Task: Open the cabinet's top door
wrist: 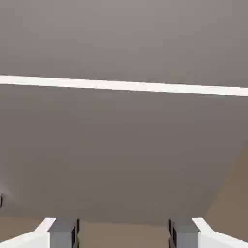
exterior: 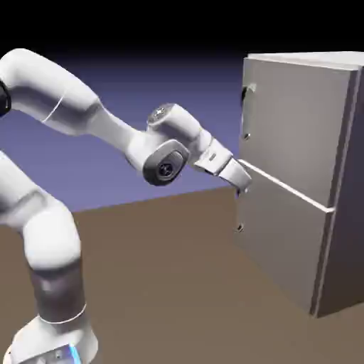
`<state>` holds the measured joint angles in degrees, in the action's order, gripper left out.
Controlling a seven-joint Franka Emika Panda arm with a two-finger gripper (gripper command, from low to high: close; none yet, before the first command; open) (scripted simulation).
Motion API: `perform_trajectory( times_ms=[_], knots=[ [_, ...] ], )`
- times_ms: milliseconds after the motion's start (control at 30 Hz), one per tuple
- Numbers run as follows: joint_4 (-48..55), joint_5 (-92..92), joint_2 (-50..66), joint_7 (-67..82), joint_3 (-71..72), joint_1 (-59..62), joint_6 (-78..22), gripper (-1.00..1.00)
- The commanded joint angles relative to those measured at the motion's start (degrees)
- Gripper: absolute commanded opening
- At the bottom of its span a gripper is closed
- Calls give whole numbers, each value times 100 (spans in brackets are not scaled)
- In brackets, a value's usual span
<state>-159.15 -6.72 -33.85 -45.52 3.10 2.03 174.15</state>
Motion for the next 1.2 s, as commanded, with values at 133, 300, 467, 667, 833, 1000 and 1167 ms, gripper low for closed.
perform_trajectory(
  times_ms=[133, 300, 467, 667, 833, 1000, 1167],
  knots=[
    [343, -1246, -221, -569, 574, 504, 27, 0],
    [686, -2493, -442, -1137, 1147, 1009, 53, 0],
    [1030, -3739, -663, -1706, 1721, 1513, 80, 0],
    [1441, -5234, -928, -2388, 2410, 2118, 112, 0],
    [1784, -6480, -1149, -2957, 2983, 2622, 139, 0],
    [2128, -7726, -1370, -3525, 3557, 3126, 165, 0],
    [2471, -8972, -1591, -4094, 4131, 3630, 192, 0]
  ],
)
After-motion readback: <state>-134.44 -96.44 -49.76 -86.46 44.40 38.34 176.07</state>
